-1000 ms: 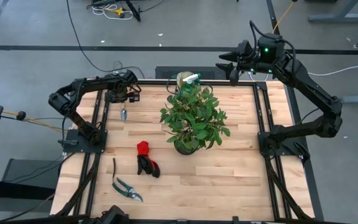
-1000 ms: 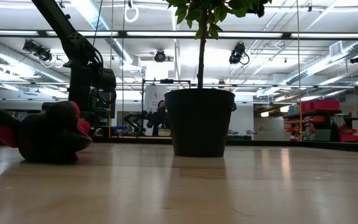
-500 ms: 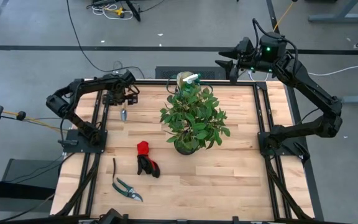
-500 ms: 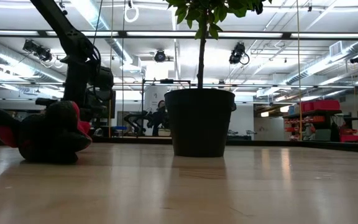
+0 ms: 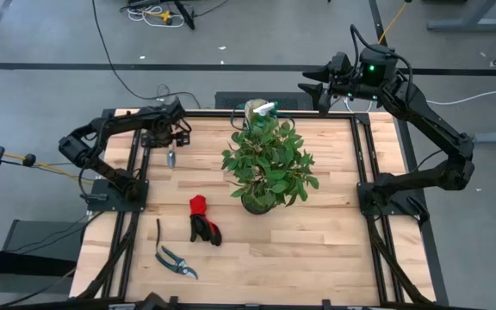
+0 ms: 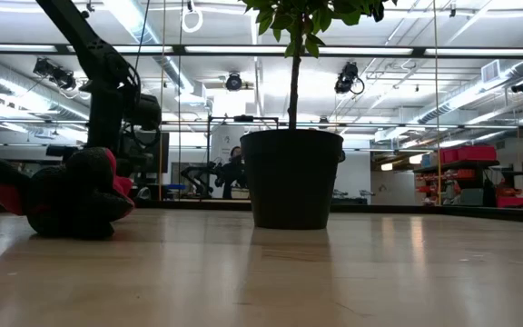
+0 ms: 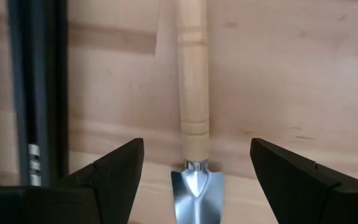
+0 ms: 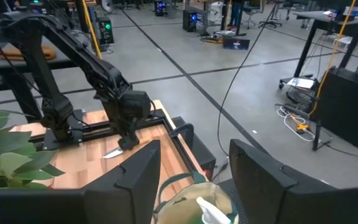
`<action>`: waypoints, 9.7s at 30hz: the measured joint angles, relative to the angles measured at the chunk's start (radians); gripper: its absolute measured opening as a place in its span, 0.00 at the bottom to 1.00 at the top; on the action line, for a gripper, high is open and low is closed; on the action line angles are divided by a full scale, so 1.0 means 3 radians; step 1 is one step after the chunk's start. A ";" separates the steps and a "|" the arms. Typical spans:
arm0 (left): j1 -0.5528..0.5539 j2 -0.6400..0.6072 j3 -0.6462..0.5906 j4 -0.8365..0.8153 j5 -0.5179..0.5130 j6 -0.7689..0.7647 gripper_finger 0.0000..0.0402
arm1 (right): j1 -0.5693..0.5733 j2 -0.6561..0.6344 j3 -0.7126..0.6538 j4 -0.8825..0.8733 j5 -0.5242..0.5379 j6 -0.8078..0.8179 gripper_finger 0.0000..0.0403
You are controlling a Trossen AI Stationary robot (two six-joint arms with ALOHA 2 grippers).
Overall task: Pick & Place Garden tools in Gardening bag
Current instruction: Put the brown hand trowel into the gardening bag
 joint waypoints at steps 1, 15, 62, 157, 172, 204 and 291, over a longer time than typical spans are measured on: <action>-0.0001 0.0001 -0.0048 0.0044 0.0008 -0.0029 0.75 | 0.0000 0.0000 0.0000 0.0001 -0.0001 0.0010 0.48; -0.0010 0.0000 -0.0363 0.0630 -0.0140 -0.0219 0.75 | -0.0001 0.0000 0.0000 0.0072 0.0002 0.0069 0.48; -0.0009 0.0001 -0.0397 0.0656 -0.0170 -0.0221 0.28 | -0.0001 0.0000 0.0000 0.0075 0.0002 0.0060 0.48; -0.0874 -0.0136 0.2076 0.2139 0.1453 0.1107 0.18 | -0.0001 -0.0001 0.0000 0.0616 -0.0033 0.0238 0.48; -0.1173 -0.0124 0.2076 0.2745 0.1767 0.1657 0.18 | 0.0040 0.0167 0.0000 0.1054 -0.0552 0.0588 0.48; -0.1226 -0.0121 0.2076 0.2796 0.2045 0.1788 0.18 | 0.0330 0.1091 0.0001 0.2497 -0.0934 0.1374 0.68; -0.1403 -0.0120 0.2079 0.2795 0.1829 0.1792 0.27 | 0.0548 0.1136 0.0001 0.2462 -0.0605 0.1190 0.15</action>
